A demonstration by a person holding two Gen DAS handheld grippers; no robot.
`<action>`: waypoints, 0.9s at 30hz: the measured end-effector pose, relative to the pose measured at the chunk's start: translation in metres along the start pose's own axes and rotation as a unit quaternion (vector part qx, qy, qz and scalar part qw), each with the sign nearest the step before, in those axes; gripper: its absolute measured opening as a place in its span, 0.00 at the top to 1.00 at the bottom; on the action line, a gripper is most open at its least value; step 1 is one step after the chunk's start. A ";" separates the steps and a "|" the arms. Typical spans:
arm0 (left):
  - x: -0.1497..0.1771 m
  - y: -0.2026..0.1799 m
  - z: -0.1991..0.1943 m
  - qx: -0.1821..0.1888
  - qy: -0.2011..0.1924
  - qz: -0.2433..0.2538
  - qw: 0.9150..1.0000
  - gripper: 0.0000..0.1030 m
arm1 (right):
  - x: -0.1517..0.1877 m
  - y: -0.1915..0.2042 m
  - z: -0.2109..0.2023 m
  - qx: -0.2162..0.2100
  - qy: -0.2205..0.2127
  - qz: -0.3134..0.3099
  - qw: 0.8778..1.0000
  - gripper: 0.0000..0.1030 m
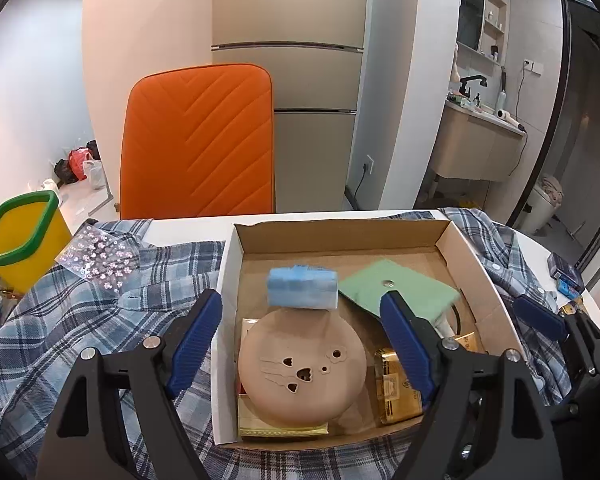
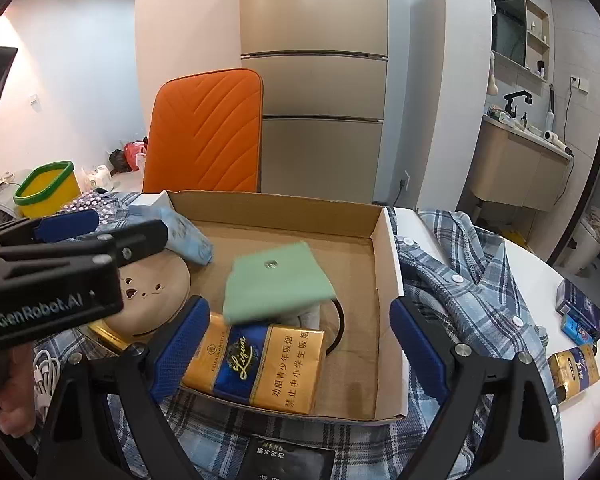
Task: Organize soft objects
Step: 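Drop the blue packet and green pouch into the box, opening both grippers, then raise both open grippers away from the box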
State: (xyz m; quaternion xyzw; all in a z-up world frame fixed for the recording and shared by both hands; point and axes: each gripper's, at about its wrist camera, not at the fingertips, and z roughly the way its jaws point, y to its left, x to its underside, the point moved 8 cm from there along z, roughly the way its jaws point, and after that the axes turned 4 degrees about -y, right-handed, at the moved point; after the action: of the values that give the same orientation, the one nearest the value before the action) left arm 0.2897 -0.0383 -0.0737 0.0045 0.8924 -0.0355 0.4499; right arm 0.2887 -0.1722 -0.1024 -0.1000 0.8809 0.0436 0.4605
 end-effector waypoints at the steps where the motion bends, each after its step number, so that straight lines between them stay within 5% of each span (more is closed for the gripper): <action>1: -0.001 -0.001 -0.001 0.000 -0.001 0.001 1.000 0.22 | -0.001 0.000 -0.001 -0.001 -0.002 0.001 1.000 0.10; 12: -0.016 -0.006 -0.034 0.012 -0.037 -0.006 0.999 0.22 | -0.017 -0.009 -0.035 0.006 -0.043 0.014 0.999 0.10; 22: -0.042 -0.010 -0.103 0.023 -0.118 0.000 0.993 0.22 | -0.054 -0.014 -0.099 0.021 -0.121 0.011 0.992 0.10; 27: -0.048 -0.003 -0.143 0.020 -0.183 -0.003 0.983 0.01 | -0.067 -0.019 -0.135 0.031 -0.155 0.017 0.987 0.09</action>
State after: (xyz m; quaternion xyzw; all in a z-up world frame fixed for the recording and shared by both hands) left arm 0.2030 -0.0306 0.0500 0.0046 0.7941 -0.0548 0.6054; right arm 0.2219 -0.2048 0.0304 -0.0625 0.8016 0.0391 0.5933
